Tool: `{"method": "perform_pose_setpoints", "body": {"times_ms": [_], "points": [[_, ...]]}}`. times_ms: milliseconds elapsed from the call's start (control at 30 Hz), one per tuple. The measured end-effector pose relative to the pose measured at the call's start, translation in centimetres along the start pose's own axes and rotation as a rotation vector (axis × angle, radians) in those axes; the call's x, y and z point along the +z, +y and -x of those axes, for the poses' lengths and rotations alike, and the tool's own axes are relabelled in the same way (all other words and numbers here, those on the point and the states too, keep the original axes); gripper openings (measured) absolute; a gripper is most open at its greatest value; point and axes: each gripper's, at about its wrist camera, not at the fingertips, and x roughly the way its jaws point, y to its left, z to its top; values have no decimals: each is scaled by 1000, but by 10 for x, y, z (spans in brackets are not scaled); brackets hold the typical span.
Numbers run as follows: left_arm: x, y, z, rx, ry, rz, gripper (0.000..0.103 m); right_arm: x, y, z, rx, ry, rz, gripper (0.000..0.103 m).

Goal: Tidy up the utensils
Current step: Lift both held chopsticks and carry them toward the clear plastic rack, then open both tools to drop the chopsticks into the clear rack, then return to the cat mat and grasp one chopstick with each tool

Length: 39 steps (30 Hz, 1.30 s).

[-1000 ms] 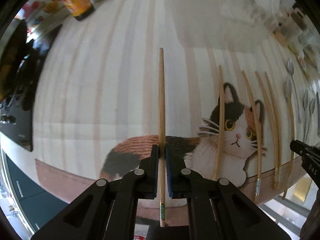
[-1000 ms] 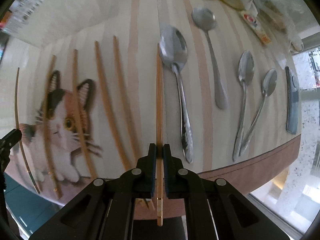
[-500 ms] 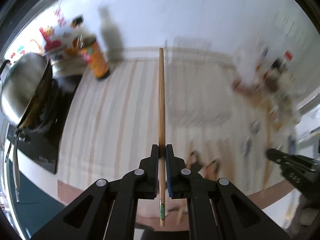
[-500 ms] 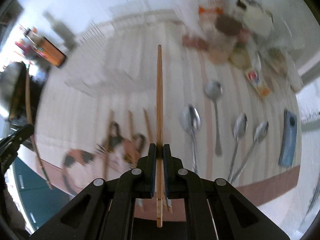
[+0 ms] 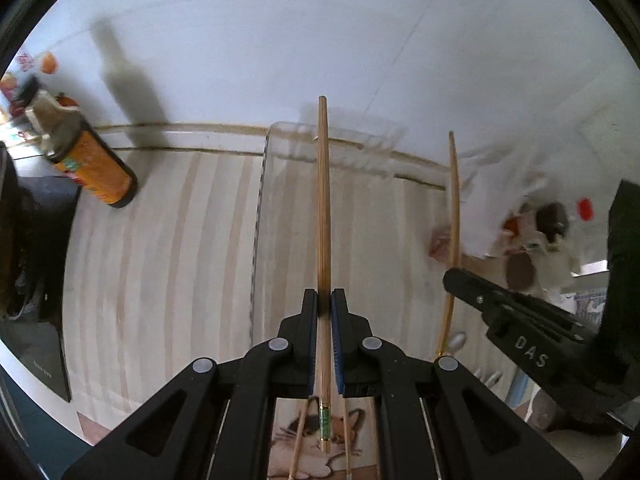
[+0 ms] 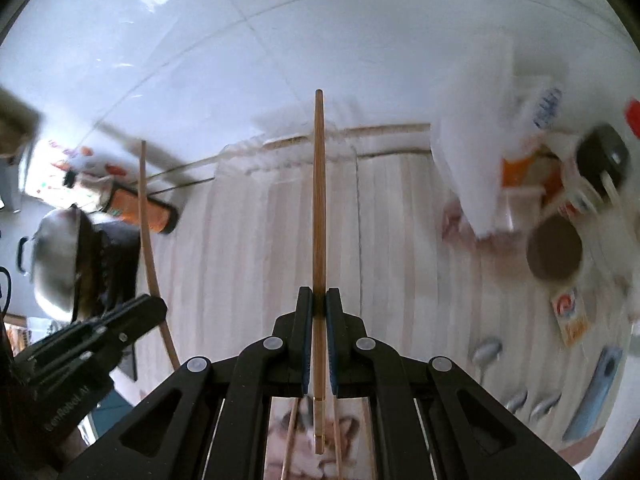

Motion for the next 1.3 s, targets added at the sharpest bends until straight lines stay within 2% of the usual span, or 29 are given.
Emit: {"method": "perform_pose_setpoints", "body": {"times_ms": [167, 333, 400, 433, 467, 500, 567, 667, 733, 767, 833, 900, 967, 1133, 1300], "points": [[19, 8, -35, 3, 67, 26, 5, 24, -2, -42, -18, 56, -10, 7], [26, 17, -46, 12, 106, 49, 7, 29, -1, -70, -21, 118, -6, 8], [27, 20, -43, 44, 92, 38, 7, 27, -1, -73, -24, 138, -8, 11], [27, 21, -39, 67, 74, 32, 11, 25, -1, -72, -35, 130, 1, 18], [27, 21, -36, 82, 60, 26, 18, 24, -2, -71, -45, 121, 4, 31], [25, 22, -31, 100, 40, 19, 23, 22, -3, -68, -48, 113, 4, 35], [18, 24, -17, 145, -23, 13, 49, 17, -3, -59, -66, 87, 11, 36], [3, 25, 3, 232, -130, -5, 76, 5, -6, -41, -113, 35, 30, 39], [-8, 26, 16, 273, -200, -7, 86, -5, -9, -28, -140, 0, 30, 45], [-14, 27, 23, 282, -230, -3, 96, -8, -11, -23, -153, -16, 30, 49], [-25, 28, 31, 279, -265, -3, 103, -21, -12, -8, -181, -58, 32, 53], [-35, 30, 36, 289, -281, -8, 103, -34, -17, 5, -192, -95, 21, 56], [-44, 30, 39, 300, -293, -22, 103, -51, -19, 20, -206, -151, 23, 67], [-76, 27, 46, 313, -311, -34, 103, -90, -24, 41, -254, -220, 24, 68], [-115, 18, 22, 347, -257, -96, 103, -134, -41, 42, -260, -186, -2, 68]]}}
